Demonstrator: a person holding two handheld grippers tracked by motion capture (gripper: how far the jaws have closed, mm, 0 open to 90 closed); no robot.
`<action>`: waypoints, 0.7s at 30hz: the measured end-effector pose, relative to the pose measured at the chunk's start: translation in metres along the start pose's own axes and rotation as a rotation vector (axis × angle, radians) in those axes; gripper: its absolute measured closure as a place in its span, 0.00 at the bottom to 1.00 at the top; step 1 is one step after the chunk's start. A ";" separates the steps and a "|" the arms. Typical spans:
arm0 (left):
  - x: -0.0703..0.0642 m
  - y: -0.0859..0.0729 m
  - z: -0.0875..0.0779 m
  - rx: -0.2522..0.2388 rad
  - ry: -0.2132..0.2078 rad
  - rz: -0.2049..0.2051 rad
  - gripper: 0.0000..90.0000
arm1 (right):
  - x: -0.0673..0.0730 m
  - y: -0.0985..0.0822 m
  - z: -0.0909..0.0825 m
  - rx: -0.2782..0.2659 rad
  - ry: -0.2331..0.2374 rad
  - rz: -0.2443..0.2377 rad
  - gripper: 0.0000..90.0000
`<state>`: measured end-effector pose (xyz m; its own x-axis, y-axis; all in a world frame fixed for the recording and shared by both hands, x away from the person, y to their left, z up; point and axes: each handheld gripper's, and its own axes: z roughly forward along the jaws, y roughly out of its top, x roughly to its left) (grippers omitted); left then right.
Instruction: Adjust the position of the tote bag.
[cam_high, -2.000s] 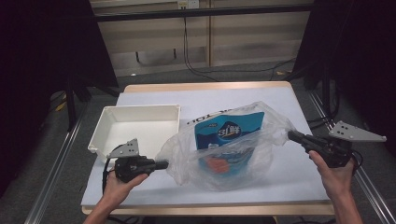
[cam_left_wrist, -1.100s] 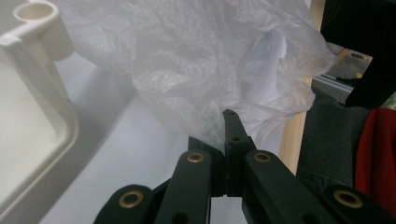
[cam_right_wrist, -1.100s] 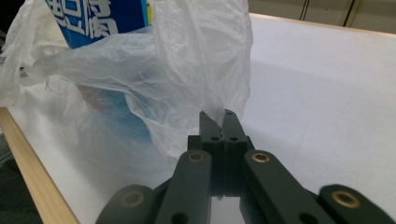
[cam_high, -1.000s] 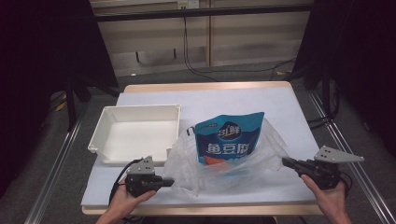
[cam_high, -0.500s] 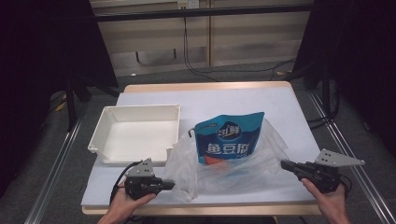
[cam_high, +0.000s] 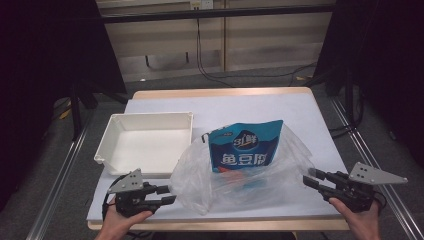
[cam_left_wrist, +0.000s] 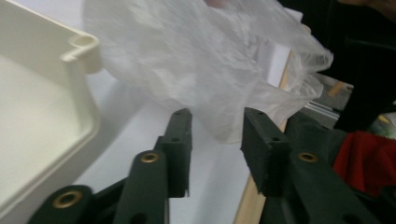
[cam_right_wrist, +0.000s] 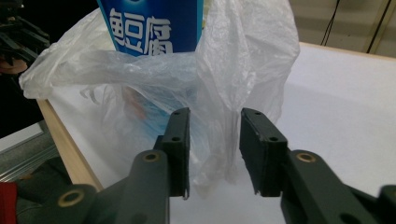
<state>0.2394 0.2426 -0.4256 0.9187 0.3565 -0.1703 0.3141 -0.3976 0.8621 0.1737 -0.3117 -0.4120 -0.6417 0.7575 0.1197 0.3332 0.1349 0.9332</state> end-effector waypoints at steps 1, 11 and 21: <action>0.000 0.001 -0.003 -0.008 0.010 0.004 0.69 | 0.000 0.002 -0.001 -0.003 -0.004 0.000 0.64; 0.009 0.027 -0.007 -0.073 0.029 0.018 0.56 | -0.006 0.017 -0.004 -0.032 -0.045 -0.004 0.45; 0.028 0.061 0.026 -0.079 0.010 0.018 0.48 | -0.022 0.046 0.027 -0.017 0.000 -0.030 0.35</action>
<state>0.2905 0.2065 -0.3898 0.9213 0.3588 -0.1502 0.2776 -0.3360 0.9000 0.2220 -0.3049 -0.3808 -0.6511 0.7534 0.0914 0.3022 0.1469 0.9418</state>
